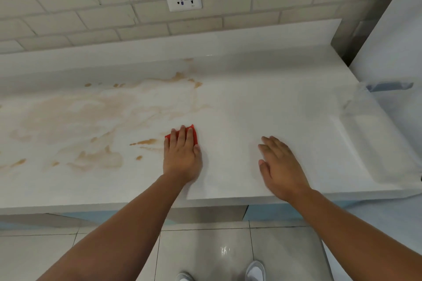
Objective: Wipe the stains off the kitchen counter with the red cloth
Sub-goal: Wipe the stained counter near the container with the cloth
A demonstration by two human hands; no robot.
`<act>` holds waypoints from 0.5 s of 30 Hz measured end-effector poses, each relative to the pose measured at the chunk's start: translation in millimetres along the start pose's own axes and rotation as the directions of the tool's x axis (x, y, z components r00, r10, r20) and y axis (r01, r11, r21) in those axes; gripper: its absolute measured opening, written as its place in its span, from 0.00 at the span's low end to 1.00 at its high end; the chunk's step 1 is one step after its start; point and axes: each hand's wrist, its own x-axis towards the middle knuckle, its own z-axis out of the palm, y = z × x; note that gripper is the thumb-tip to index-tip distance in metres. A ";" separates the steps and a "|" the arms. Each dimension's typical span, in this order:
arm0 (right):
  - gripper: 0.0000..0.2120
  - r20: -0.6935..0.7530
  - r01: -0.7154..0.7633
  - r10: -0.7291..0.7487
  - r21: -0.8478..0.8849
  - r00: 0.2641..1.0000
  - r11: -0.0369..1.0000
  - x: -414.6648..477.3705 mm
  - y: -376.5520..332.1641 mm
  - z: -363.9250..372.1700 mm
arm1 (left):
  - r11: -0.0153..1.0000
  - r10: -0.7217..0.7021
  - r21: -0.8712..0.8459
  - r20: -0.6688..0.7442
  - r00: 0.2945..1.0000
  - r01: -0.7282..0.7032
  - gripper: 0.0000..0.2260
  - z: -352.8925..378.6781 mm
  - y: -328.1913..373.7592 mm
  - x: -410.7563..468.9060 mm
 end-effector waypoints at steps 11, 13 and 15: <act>0.34 0.066 0.022 -0.016 -0.092 0.998 0.996 -2.7 3.1 0.7 | 0.923 0.386 -0.032 0.054 0.921 -0.385 0.26 8.1 43.2 -54.8; 0.36 0.091 0.028 -0.019 -0.103 0.996 0.994 -2.5 3.3 0.1 | 0.929 0.370 -0.023 0.027 0.928 -0.370 0.26 6.2 8.5 -63.6; 0.37 0.134 0.048 -0.032 -0.117 0.990 0.992 -3.0 4.7 -0.6 | 0.956 0.292 -0.017 0.005 0.956 -0.292 0.27 0.5 -20.9 -59.7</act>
